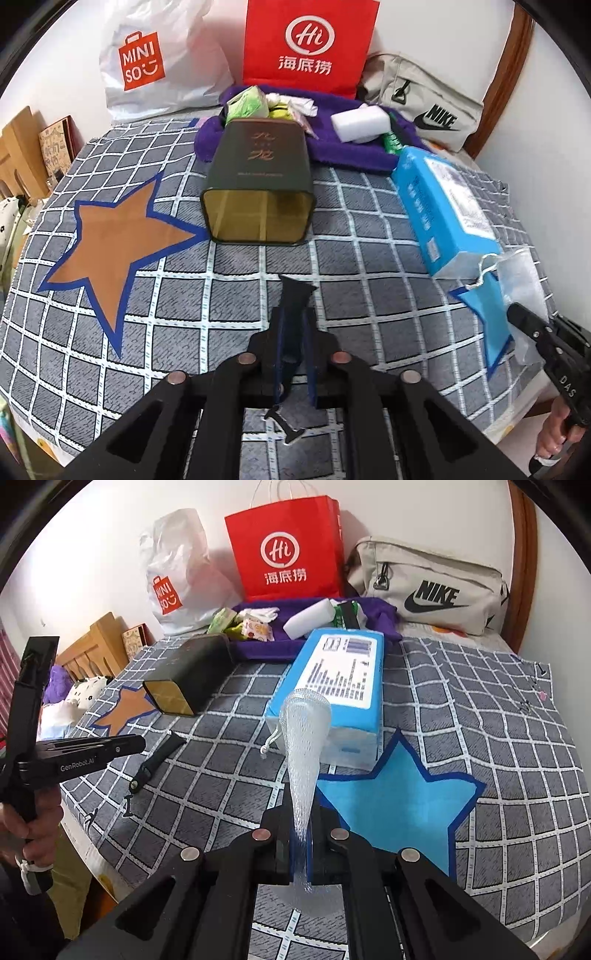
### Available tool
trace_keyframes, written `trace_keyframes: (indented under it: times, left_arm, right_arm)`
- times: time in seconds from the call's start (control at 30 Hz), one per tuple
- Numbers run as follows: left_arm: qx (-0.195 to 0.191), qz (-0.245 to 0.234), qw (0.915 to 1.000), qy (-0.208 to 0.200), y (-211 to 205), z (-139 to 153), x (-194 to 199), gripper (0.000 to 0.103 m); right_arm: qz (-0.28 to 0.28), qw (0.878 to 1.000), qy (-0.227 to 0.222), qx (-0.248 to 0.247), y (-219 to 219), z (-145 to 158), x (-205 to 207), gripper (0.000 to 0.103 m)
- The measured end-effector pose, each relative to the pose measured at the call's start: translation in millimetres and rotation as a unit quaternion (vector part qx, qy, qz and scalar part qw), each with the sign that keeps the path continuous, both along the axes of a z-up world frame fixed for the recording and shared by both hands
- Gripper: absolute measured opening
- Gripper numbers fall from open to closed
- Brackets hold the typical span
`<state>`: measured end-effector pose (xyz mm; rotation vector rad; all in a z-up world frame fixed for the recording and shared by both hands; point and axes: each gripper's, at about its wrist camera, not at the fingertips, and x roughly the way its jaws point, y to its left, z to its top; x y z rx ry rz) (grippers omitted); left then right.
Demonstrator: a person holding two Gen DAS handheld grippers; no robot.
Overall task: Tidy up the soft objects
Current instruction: 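Carry the black strap with the left tool while the right tool carries the mesh bag to the towel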
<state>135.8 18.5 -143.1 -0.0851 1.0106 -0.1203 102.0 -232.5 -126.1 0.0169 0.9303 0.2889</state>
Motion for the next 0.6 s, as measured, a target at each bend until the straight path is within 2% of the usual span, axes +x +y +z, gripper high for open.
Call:
trace_keyframes:
  times: [0.17,0.27,0.33,0.37,0.43,0.5,0.53,0.6]
  left_arm:
    - [0.016,-0.004,0.9998,0.007,4,-11,5,0.034]
    - [0.026,-0.007,0.9995,0.015,5,-19,8,0.036]
    - [0.018,-0.020,0.9994,0.022,2,-26,9,0.037]
    - [0.019,-0.023,0.9993,0.021,0,-27,9,0.043]
    - [0.023,-0.032,0.9991,0.014,-7,-28,7,0.047]
    - [0.043,-0.037,0.9983,0.008,-14,-31,7,0.042]
    - [0.064,-0.036,0.9973,0.001,-17,-31,6,0.029]
    - [0.070,-0.035,0.9970,0.000,-14,-30,6,0.022]
  right_arm:
    - [0.002,1.000,0.015,0.000,-1,-12,2,0.004]
    - [-0.001,1.000,0.020,0.000,-3,-16,4,0.004]
    - [-0.002,1.000,0.024,0.001,-4,-18,6,0.004]
    - [-0.001,1.000,0.026,0.000,-3,-19,6,0.004]
    - [-0.002,1.000,0.027,-0.003,-3,-21,8,0.004]
    - [-0.001,1.000,0.030,-0.001,-2,-22,10,0.004]
    - [0.000,1.000,0.030,-0.001,-1,-22,11,0.004]
    - [0.002,1.000,0.031,-0.002,1,-23,12,0.004]
